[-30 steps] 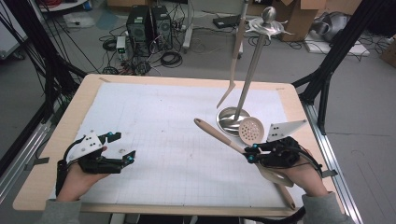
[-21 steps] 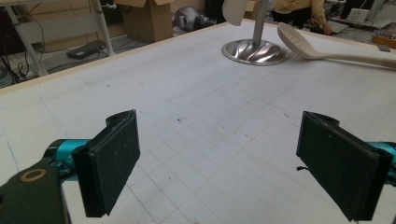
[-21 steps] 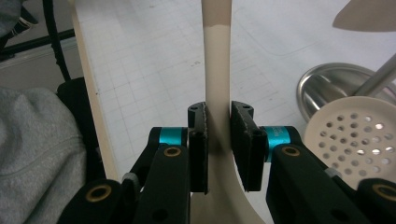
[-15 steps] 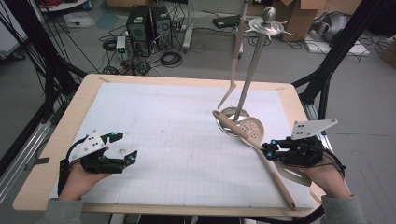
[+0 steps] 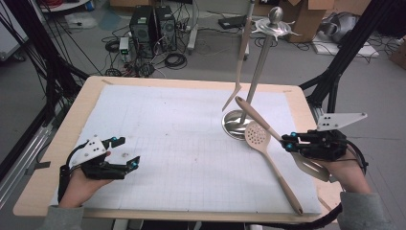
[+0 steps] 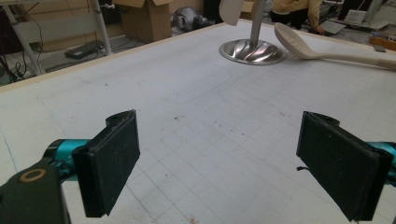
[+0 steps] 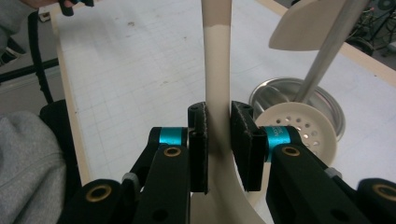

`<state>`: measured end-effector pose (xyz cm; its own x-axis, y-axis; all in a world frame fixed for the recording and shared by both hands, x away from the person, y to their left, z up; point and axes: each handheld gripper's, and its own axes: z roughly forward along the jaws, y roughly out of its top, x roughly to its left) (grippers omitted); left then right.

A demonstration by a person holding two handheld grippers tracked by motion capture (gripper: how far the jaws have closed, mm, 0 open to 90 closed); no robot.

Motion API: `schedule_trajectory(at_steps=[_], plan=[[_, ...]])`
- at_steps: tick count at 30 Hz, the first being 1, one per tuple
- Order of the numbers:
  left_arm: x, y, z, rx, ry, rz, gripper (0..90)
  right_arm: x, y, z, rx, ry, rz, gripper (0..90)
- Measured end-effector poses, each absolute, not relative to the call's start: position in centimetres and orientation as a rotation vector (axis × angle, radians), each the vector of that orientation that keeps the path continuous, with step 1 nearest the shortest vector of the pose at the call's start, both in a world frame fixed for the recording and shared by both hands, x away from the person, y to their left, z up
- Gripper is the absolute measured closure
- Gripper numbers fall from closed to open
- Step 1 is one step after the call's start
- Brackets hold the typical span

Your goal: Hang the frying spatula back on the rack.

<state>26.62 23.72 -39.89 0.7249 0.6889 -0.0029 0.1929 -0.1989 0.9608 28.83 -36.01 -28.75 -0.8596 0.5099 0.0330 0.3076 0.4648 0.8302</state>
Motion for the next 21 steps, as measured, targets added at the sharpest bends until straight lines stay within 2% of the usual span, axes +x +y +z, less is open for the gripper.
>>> schedule_trajectory(at_steps=[21], plan=[[26.2, 24.6, -40.5, 1.756, 0.73, 0.515, 13.3, 30.4, -39.2, -26.3, 0.758, 2.372, 1.43, 77.7]])
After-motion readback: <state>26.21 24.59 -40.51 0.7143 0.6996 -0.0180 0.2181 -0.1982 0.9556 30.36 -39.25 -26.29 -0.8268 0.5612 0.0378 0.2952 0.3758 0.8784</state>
